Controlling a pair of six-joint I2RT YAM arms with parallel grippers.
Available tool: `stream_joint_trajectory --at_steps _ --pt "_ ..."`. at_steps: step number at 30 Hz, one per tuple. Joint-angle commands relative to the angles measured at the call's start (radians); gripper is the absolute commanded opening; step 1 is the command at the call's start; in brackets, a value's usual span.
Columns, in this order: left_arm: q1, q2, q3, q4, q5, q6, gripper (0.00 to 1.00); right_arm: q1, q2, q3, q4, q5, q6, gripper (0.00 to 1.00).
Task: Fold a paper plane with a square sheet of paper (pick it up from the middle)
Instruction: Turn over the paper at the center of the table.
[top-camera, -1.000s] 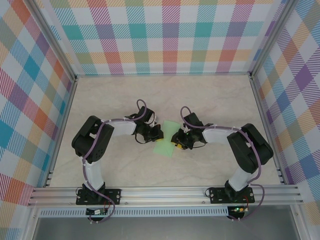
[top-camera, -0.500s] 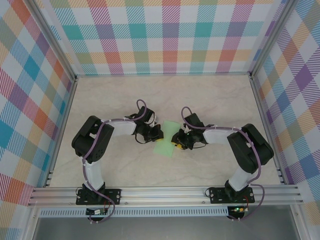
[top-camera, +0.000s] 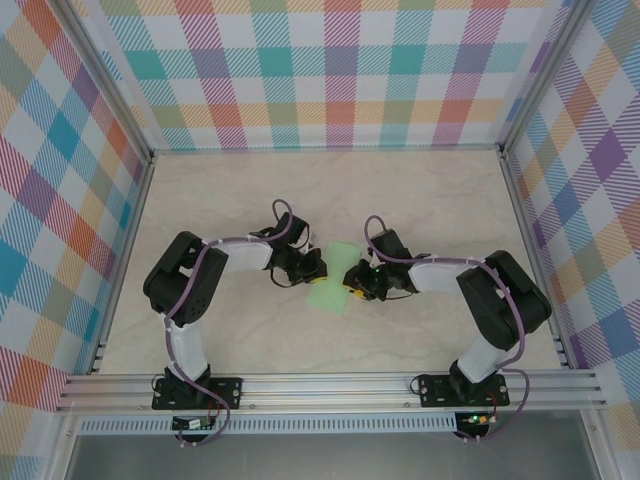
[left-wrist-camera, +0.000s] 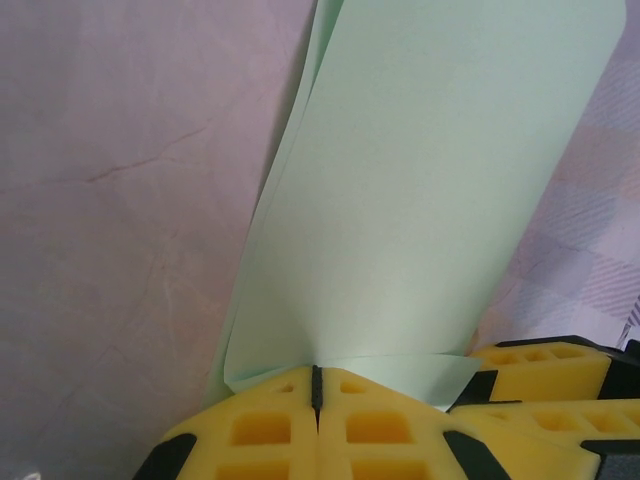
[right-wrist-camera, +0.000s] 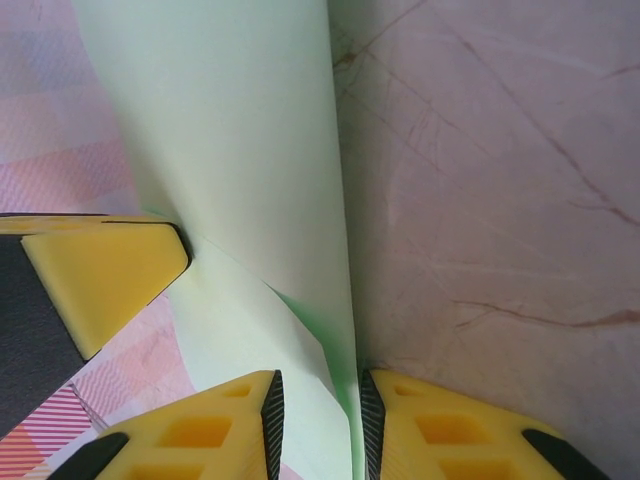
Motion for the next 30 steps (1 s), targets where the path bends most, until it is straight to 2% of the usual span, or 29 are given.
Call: stream_joint_trajectory --at_steps 1,30 --pt "0.0 -0.007 -0.006 0.005 -0.053 -0.014 0.03 0.007 -0.028 -0.016 0.032 -0.002 0.009 0.29" --pt "0.017 -0.024 -0.045 0.032 -0.087 -0.069 0.03 0.005 0.046 -0.01 0.184 -0.068 0.004 0.31"
